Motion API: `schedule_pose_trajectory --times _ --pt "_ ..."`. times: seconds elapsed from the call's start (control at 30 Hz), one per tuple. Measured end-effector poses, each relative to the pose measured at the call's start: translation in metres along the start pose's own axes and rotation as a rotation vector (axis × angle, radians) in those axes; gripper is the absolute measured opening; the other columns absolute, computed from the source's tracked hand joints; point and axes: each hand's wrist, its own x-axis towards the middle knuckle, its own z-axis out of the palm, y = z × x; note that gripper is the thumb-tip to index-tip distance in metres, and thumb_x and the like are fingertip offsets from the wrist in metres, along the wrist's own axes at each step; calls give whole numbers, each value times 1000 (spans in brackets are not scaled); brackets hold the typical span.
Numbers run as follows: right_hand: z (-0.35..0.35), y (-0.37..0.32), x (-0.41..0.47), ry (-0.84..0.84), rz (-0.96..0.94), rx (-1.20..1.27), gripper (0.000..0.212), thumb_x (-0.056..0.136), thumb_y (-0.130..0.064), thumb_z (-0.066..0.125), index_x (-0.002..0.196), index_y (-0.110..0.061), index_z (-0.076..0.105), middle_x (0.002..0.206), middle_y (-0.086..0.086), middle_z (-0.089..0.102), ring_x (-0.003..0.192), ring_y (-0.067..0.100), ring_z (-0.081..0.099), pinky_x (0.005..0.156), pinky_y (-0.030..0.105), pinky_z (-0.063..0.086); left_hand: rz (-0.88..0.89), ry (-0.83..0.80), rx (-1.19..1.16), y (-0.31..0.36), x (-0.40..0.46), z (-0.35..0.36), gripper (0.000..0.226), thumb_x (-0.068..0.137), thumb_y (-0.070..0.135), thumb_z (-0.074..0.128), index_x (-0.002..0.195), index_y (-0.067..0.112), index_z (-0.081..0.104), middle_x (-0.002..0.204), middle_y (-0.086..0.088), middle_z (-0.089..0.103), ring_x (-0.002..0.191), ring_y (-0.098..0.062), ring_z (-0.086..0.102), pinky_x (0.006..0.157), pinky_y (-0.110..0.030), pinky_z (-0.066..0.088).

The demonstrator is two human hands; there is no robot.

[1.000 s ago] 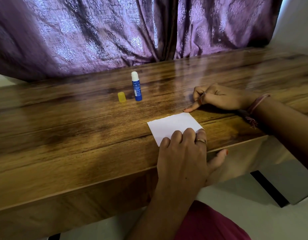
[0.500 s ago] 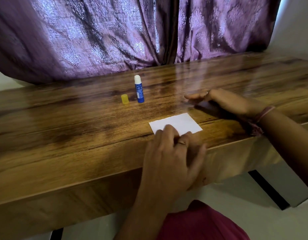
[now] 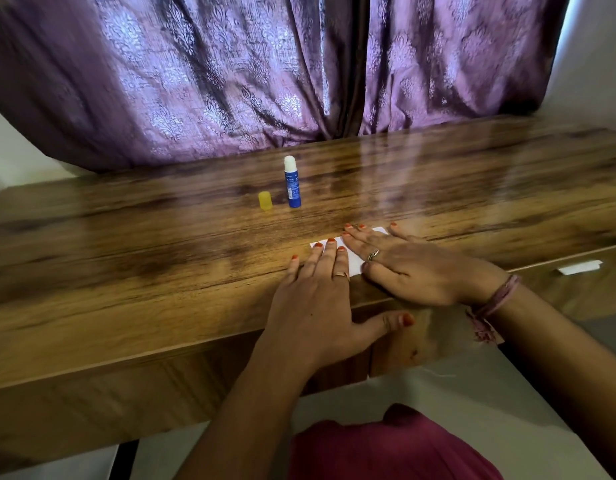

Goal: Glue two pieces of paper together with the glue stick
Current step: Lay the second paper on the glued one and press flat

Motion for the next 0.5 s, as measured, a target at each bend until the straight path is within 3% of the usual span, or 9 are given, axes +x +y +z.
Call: schedule_pose_trajectory --times 0.17,0.4,0.5 --pt "-2 -1 3 -48 15 20 58 100 -42 13 152 -23 -4 161 -6 -9 145 1 -10 119 31 -8 15 -27 -5 -4 2 -7 117 60 92 11 150 16 9 159 -5 10 145 -20 9 113 -36 6" --pt "-10 10 29 -91 98 58 60 100 -43 15 152 -20 -5 162 -2 -9 146 6 -10 117 33 -11 41 -290 -170 -21 12 -25 117 58 92 9 148 20 -13 157 0 -19 143 -12 -16 107 -30 -10" --pt "-15 19 40 -79 152 72 59 101 -42 16 153 -19 -2 162 -1 -8 147 9 -9 116 35 -11 5 -366 -281 -36 20 -33 118 58 92 17 147 21 -15 155 3 -26 142 -13 -19 109 -31 -9"
